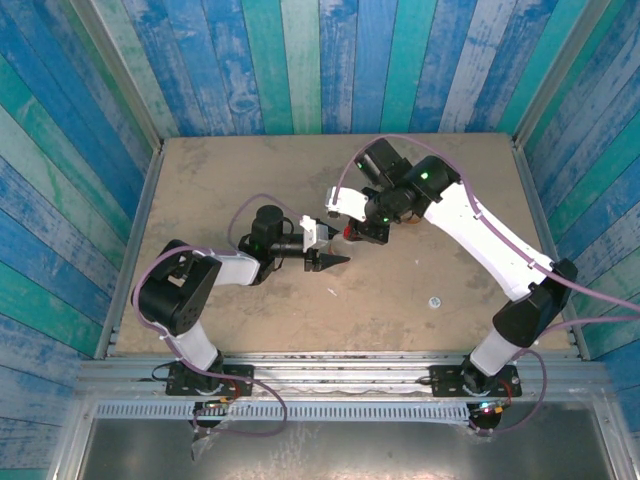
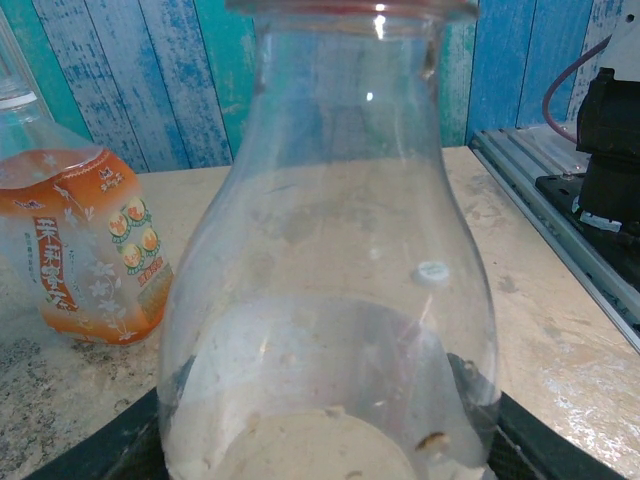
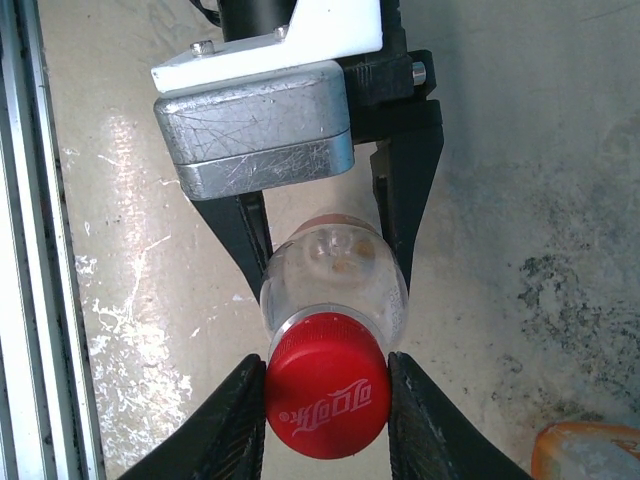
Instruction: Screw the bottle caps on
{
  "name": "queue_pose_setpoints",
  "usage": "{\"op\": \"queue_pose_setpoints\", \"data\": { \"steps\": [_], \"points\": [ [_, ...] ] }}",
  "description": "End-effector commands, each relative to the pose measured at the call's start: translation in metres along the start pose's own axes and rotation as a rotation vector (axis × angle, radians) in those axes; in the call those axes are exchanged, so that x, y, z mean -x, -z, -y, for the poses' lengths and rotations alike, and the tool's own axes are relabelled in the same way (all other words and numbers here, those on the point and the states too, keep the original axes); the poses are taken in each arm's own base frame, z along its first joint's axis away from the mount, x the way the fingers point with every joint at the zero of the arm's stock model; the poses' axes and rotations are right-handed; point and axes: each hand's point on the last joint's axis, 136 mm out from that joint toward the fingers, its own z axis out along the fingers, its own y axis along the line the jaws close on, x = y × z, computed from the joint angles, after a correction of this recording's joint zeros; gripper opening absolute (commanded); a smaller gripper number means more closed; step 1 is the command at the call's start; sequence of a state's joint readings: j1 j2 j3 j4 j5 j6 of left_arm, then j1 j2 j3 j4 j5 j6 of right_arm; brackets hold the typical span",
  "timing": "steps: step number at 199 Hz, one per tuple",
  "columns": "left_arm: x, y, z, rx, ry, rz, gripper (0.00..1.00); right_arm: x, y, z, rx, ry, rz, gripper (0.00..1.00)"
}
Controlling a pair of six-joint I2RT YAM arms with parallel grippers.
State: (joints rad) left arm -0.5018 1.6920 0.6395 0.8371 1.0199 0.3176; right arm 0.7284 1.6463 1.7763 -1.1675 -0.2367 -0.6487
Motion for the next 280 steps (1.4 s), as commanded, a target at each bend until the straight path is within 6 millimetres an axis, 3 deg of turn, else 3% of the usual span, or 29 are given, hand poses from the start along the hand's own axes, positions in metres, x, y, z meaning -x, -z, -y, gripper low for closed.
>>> {"op": "queue_pose_setpoints", "data": {
  "steps": [1, 50, 76, 89, 95, 130, 155, 190, 239, 280],
  "points": [
    [-0.018, 0.001, 0.009, -0.013, 0.109, -0.062, 0.59, -0.003, -0.001, -0.007, 0.046, 0.044, -0.021, 0.32],
    [-0.017, 0.001, 0.006, 0.002, 0.109, -0.061, 0.59, -0.007, -0.007, -0.005, 0.044, -0.073, -0.044, 0.27],
    [-0.017, 0.002, -0.001, 0.039, 0.109, -0.065, 0.59, -0.014, -0.014, 0.013, -0.072, -0.353, -0.093, 0.21],
    [-0.017, 0.002, -0.005, 0.065, 0.110, -0.070, 0.59, -0.019, -0.013, 0.022, -0.162, -0.470, -0.112, 0.25],
    [-0.018, 0.002, -0.007, 0.072, 0.110, -0.072, 0.59, -0.023, -0.012, 0.024, -0.206, -0.527, -0.120, 0.21],
    [-0.019, 0.002, -0.009, 0.083, 0.113, -0.075, 0.59, -0.034, -0.016, 0.016, -0.301, -0.951, -0.112, 0.11],
    [-0.017, 0.002, -0.009, 0.082, 0.109, -0.068, 0.59, -0.026, -0.026, 0.004, -0.351, -1.081, -0.107, 0.09],
    [-0.015, 0.002, -0.006, 0.072, 0.101, -0.069, 0.59, -0.026, -0.020, 0.006, -0.395, -1.066, -0.123, 0.15],
    [-0.012, 0.004, 0.000, 0.052, 0.095, -0.051, 0.59, 0.003, 0.010, 0.013, -0.361, -0.789, -0.029, 0.56],
    [-0.003, 0.004, 0.005, 0.024, 0.111, -0.009, 0.59, 0.022, 0.036, 0.012, -0.321, -0.497, 0.141, 0.67]
  ]
}}
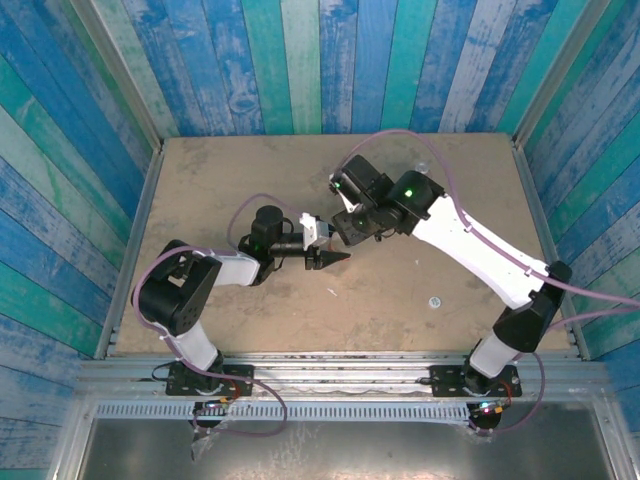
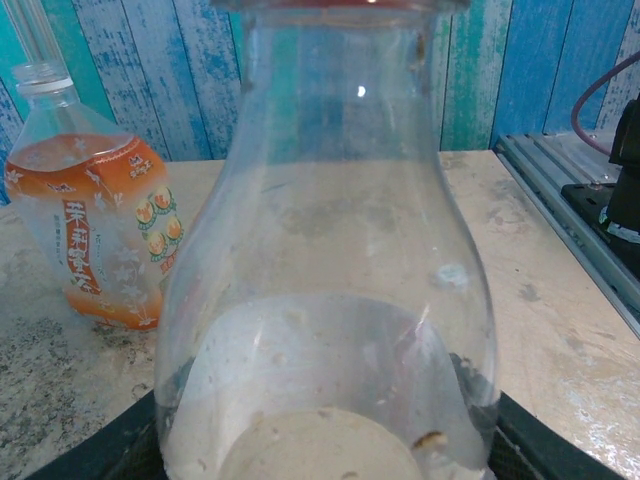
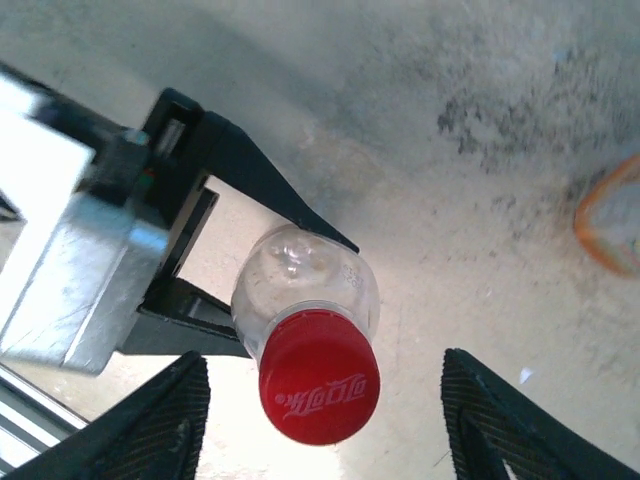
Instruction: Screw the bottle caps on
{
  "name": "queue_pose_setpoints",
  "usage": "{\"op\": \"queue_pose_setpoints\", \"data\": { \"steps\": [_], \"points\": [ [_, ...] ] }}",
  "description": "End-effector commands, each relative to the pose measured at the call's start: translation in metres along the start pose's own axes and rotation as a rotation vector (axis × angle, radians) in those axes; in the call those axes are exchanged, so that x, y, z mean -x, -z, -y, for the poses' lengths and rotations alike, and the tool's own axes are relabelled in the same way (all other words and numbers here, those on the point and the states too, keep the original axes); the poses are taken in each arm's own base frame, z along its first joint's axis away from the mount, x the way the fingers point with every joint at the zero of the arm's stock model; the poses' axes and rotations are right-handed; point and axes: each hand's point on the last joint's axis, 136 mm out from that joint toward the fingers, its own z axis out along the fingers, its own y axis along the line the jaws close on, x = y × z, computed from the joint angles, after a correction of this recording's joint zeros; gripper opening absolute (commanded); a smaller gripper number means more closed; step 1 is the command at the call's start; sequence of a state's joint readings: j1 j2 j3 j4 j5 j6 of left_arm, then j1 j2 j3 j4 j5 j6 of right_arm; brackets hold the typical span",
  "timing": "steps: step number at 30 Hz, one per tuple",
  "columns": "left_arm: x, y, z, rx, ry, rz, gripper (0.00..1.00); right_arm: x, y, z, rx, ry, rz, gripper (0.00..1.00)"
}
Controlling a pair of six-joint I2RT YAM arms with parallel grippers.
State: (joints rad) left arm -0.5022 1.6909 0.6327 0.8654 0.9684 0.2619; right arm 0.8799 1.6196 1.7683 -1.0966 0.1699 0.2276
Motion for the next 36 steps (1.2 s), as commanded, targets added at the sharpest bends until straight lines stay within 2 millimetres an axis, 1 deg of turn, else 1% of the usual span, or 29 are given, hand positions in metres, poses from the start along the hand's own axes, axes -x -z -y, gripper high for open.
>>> {"op": "queue_pose_setpoints", "data": {
  "steps": [1, 2, 5, 7, 9, 11, 15, 20, 25, 28, 31, 32, 36],
  "points": [
    [-0.003, 0.004, 0.013, -0.030, 0.075, -0.007, 0.59, 0.012, 0.030, -0.004, 0.091, 0.213, 0.151, 0.67],
    [-0.001, 0.005, 0.014, -0.034, 0.079, 0.005, 0.59, 0.013, 0.034, -0.008, 0.136, 0.257, 0.194, 0.70],
    [0.008, 0.005, 0.015, -0.047, 0.089, 0.036, 0.59, 0.017, 0.049, -0.013, 0.275, 0.308, 0.344, 0.70],
    [0.014, 0.006, 0.015, -0.050, 0.088, 0.050, 0.59, 0.020, 0.058, -0.006, 0.334, 0.301, 0.417, 0.67],
    [0.018, 0.007, 0.016, -0.052, 0.083, 0.058, 0.59, 0.016, 0.063, -0.003, 0.389, 0.325, 0.446, 0.64],
    [0.022, 0.007, 0.016, -0.053, 0.079, 0.063, 0.58, 0.010, 0.063, -0.005, 0.421, 0.369, 0.441, 0.64],
    [0.030, 0.008, 0.016, -0.059, 0.077, 0.078, 0.58, 0.008, 0.055, -0.012, 0.463, 0.391, 0.423, 0.66],
    [0.039, 0.010, 0.018, -0.061, 0.071, 0.094, 0.58, 0.009, 0.037, -0.015, 0.478, 0.388, 0.394, 0.66],
    [0.046, 0.011, 0.019, -0.061, 0.059, 0.104, 0.58, 0.007, 0.019, -0.015, 0.486, 0.382, 0.353, 0.64],
    [0.049, 0.012, 0.019, -0.059, 0.051, 0.111, 0.58, 0.004, 0.011, -0.017, 0.501, 0.379, 0.330, 0.60],
    [0.052, 0.012, 0.018, -0.058, 0.040, 0.118, 0.58, 0.001, 0.005, -0.018, 0.506, 0.390, 0.317, 0.43],
    [0.052, 0.012, 0.018, -0.057, 0.039, 0.119, 0.58, 0.000, 0.005, -0.018, 0.509, 0.389, 0.314, 0.41],
    [0.054, 0.012, 0.017, -0.054, 0.033, 0.122, 0.58, -0.003, 0.004, -0.023, 0.538, 0.400, 0.310, 0.39]
  ]
}}
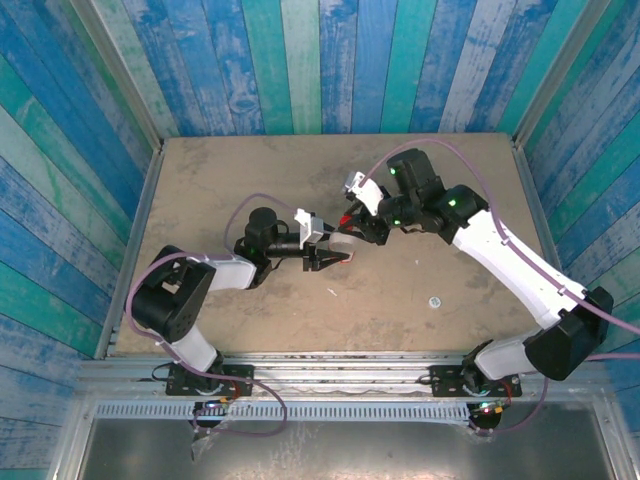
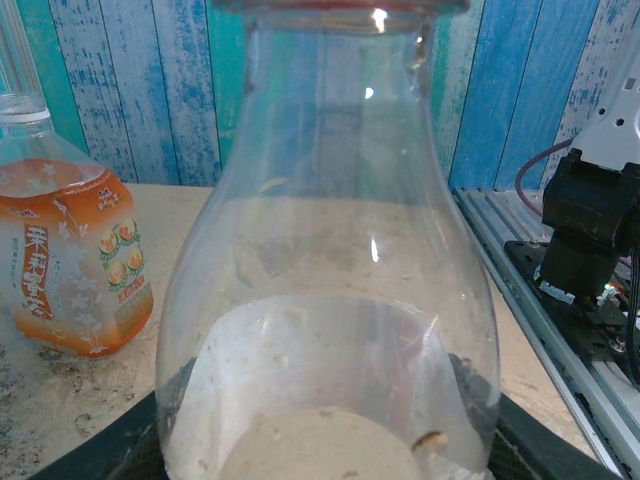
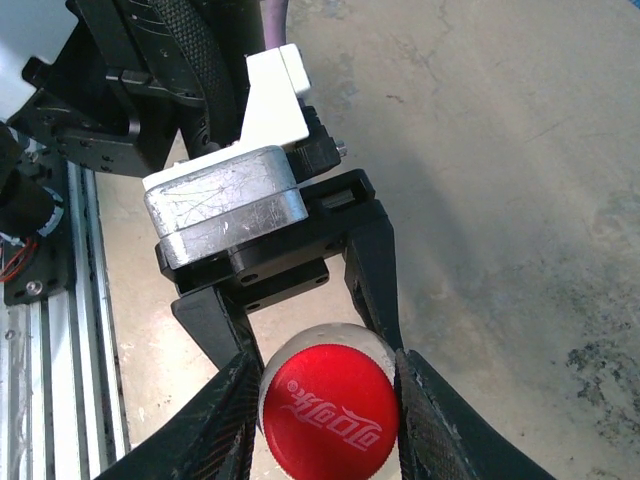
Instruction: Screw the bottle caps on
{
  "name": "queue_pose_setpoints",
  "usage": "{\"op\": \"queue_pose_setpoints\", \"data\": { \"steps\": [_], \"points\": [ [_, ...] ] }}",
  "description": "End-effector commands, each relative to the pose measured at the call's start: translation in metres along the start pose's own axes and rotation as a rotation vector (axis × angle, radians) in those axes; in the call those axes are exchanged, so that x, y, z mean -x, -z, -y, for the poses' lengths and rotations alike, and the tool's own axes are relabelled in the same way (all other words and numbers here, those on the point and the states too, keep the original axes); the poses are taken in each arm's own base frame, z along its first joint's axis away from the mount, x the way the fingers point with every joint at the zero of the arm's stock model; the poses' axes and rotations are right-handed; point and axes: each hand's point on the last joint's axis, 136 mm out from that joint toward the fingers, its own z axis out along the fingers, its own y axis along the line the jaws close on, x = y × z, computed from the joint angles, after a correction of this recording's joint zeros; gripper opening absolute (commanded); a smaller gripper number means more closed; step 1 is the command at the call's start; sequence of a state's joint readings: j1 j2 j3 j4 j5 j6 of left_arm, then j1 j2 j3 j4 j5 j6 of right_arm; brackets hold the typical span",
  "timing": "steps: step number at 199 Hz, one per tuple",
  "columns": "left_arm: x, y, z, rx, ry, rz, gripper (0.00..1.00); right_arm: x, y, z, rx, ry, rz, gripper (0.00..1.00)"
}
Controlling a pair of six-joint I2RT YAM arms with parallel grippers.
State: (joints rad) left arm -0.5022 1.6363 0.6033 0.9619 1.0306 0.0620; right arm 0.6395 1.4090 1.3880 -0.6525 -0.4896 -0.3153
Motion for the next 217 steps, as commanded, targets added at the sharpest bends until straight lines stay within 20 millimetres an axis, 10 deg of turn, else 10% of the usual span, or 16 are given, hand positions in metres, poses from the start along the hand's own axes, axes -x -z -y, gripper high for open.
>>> {"op": "queue_pose_setpoints", "data": {
  "steps": [1, 98, 169, 217],
  "points": [
    [0.027, 0.003, 0.007, -0.008, -0.067, 0.046, 0.58, -0.009, -0.007, -0.007, 0.050, 0.003, -0.012, 0.40],
    [0.031, 0.004, 0.007, -0.004, -0.055, 0.055, 0.60, -0.009, -0.006, -0.005, 0.039, 0.005, -0.017, 0.28],
    [0.042, 0.007, 0.009, 0.017, -0.078, 0.098, 0.89, 0.012, 0.005, -0.012, 0.064, 0.015, 0.045, 0.28],
    [0.056, 0.011, 0.013, 0.009, -0.075, 0.169, 0.88, 0.035, 0.016, -0.019, 0.082, 0.023, 0.154, 0.28]
  ]
}}
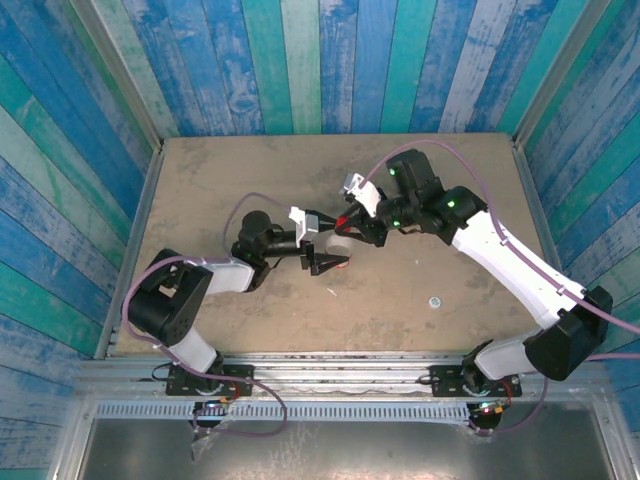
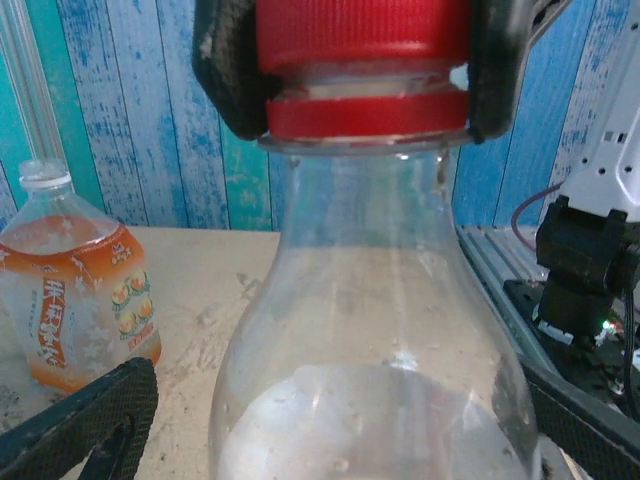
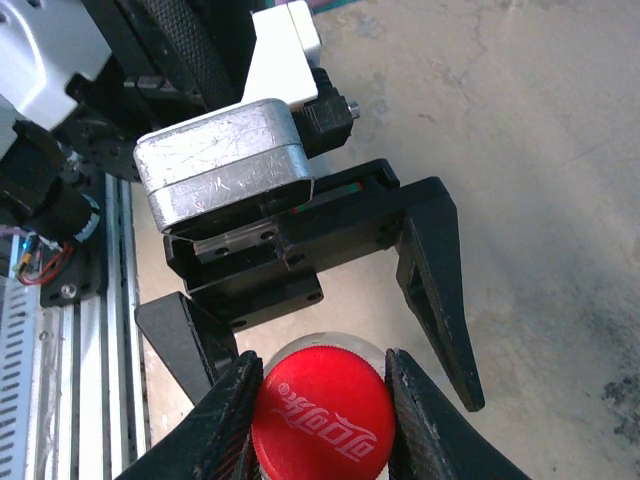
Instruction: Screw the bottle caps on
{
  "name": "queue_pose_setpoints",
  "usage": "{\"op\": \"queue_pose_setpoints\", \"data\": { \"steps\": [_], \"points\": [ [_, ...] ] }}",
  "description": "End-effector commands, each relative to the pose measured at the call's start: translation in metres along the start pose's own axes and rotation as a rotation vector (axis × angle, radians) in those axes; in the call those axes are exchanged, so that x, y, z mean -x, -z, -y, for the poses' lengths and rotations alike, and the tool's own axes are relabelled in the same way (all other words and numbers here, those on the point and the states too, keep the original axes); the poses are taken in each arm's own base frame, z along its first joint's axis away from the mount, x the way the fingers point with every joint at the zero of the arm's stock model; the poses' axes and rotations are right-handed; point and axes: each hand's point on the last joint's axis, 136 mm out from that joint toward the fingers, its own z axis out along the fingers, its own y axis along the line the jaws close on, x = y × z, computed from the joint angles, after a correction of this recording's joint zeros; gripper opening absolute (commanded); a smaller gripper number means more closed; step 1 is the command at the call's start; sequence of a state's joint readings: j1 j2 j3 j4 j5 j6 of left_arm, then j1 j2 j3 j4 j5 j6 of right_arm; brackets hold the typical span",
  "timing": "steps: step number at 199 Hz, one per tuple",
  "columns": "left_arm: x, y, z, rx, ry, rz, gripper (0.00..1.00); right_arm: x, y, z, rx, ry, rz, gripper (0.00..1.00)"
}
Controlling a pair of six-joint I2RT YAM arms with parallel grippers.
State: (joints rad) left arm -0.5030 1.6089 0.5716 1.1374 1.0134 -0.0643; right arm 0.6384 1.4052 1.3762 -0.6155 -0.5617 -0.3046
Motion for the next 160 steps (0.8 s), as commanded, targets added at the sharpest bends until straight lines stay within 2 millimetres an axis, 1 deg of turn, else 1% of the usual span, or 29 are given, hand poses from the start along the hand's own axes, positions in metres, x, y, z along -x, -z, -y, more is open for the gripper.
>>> {"op": "queue_pose_setpoints", "data": {
  "steps": [1, 26, 45, 55, 72, 113, 133, 160],
  "points": [
    [0.030, 0.003, 0.008, -0.009, -0.055, 0.082, 0.88, 0.028, 0.014, -0.010, 0.022, 0.021, 0.109, 0.28],
    [0.027, 0.003, 0.009, -0.012, -0.047, 0.075, 0.86, 0.033, 0.018, -0.010, 0.009, 0.025, 0.145, 0.28],
    [0.024, 0.004, 0.009, -0.010, -0.043, 0.063, 0.82, 0.036, 0.021, -0.008, -0.004, 0.022, 0.163, 0.28],
    [0.024, 0.004, 0.009, -0.009, -0.045, 0.063, 0.78, 0.037, 0.022, -0.008, -0.005, 0.019, 0.170, 0.28],
    [0.026, 0.004, 0.009, -0.011, -0.050, 0.066, 0.68, 0.037, 0.022, -0.010, 0.001, 0.013, 0.177, 0.29],
    [0.028, 0.004, 0.010, -0.010, -0.056, 0.064, 0.58, 0.033, 0.021, -0.010, 0.001, 0.015, 0.173, 0.32],
    [0.027, 0.004, 0.010, -0.009, -0.058, 0.061, 0.56, 0.032, 0.021, -0.010, -0.001, 0.015, 0.172, 0.38],
    [0.023, 0.004, 0.009, -0.003, -0.062, 0.052, 0.55, 0.034, 0.026, -0.009, -0.020, 0.030, 0.176, 0.54]
  ]
}}
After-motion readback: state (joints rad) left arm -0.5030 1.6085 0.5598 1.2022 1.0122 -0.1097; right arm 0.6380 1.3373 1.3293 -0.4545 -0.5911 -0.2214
